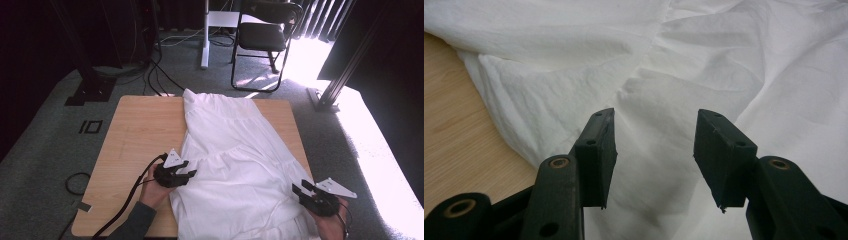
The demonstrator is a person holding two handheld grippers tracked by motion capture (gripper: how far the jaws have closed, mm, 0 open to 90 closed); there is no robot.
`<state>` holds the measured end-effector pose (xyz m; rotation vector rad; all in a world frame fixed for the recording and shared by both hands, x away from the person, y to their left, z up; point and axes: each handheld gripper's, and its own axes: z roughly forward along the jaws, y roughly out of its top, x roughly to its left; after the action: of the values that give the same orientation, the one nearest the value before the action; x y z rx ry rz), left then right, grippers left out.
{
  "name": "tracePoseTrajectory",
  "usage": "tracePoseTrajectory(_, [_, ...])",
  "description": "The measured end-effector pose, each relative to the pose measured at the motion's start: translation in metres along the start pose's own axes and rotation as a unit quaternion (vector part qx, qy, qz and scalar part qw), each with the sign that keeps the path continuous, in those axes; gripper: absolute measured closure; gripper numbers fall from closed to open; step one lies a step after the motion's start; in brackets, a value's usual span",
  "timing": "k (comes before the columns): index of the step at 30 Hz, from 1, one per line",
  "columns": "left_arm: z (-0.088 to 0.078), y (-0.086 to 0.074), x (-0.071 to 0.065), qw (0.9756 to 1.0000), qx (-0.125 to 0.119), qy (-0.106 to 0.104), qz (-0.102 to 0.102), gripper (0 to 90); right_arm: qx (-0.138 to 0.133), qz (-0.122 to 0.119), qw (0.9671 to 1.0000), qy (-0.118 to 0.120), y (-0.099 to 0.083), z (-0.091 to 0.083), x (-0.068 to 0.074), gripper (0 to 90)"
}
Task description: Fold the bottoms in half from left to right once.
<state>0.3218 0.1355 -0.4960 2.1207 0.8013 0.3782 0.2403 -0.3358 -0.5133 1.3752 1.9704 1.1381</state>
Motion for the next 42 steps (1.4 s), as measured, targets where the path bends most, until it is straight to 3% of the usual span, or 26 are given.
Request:
tracePoseTrajectory(5, [0.0, -0.001, -0.001, 1.0, 0.002, 0.001, 0.003, 52.7, 0.048, 0.03, 0.9982, 0.017, -0.003, 0.038, -0.002, 50.7])
tracePoseTrajectory(8, [0.0, -0.001, -0.001, 1.0, 0.002, 0.001, 0.002, 52.7, 0.065, 0.038, 0.9965, 0.035, -0.006, 0.046, -0.002, 49.2])
tracePoseTrajectory(9, [0.001, -0.001, -0.001, 1.0, 0.001, 0.002, 0.002, 52.7, 0.068, 0.039, 0.9959, 0.043, -0.007, 0.048, -0.001, 54.0])
tracePoseTrajectory(10, [0.001, -0.001, -0.001, 1.0, 0.001, 0.002, 0.001, 52.7, 0.067, 0.027, 0.9964, 0.044, -0.007, 0.046, 0.003, 71.6])
tracePoseTrajectory(12, [0.002, -0.001, -0.002, 1.0, 0.002, 0.001, 0.001, 52.7, 0.064, 0.014, 0.997, 0.042, -0.004, 0.041, 0.007, 87.6])
tracePoseTrajectory(15, [0.002, -0.001, -0.002, 1.0, 0.003, 0.0, 0.002, 52.7, 0.051, -0.015, 0.9982, 0.026, 0.001, 0.029, 0.013, 90.0])
tracePoseTrajectory(24, [0.004, -0.002, -0.003, 1.0, 0.005, -0.002, 0.003, 52.7, -0.005, -0.029, 0.999, -0.035, 0.016, -0.018, 0.009, 90.0])
tracePoseTrajectory(26, [0.004, -0.002, -0.003, 1.0, 0.006, -0.002, 0.004, 52.7, -0.013, -0.031, 0.9976, -0.06, 0.018, -0.026, 0.006, 90.0])
tracePoseTrajectory(27, [0.004, -0.002, -0.003, 1.0, 0.006, -0.002, 0.004, 52.7, -0.013, -0.031, 0.9976, -0.06, 0.018, -0.026, 0.006, 90.0])
tracePoseTrajectory(28, [0.005, -0.002, -0.004, 1.0, 0.008, -0.001, 0.005, 52.7, -0.036, -0.014, 0.9951, -0.091, 0.02, -0.038, -0.003, 90.0])
tracePoseTrajectory(31, [0.005, -0.002, -0.004, 0.9999, 0.009, 0.0, 0.006, 52.6, -0.046, 0.004, 0.9913, -0.123, 0.02, -0.048, -0.014, 90.0])
tracePoseTrajectory(34, [0.005, -0.002, -0.004, 0.9999, 0.01, 0.0, 0.007, 52.5, -0.03, 0.011, 0.9865, -0.161, 0.015, -0.05, -0.026, 90.0])
tracePoseTrajectory(36, [0.007, -0.003, -0.004, 0.9999, 0.01, -0.001, 0.004, 52.4, -0.01, 0.024, 0.9857, -0.167, 0.008, -0.045, -0.033, 90.0])
tracePoseTrajectory(42, [0.019, -0.004, -0.005, 0.9998, 0.02, -0.005, 0.0, 51.9, 0.056, 0.027, 0.9848, -0.162, -0.019, -0.017, -0.04, 90.0])
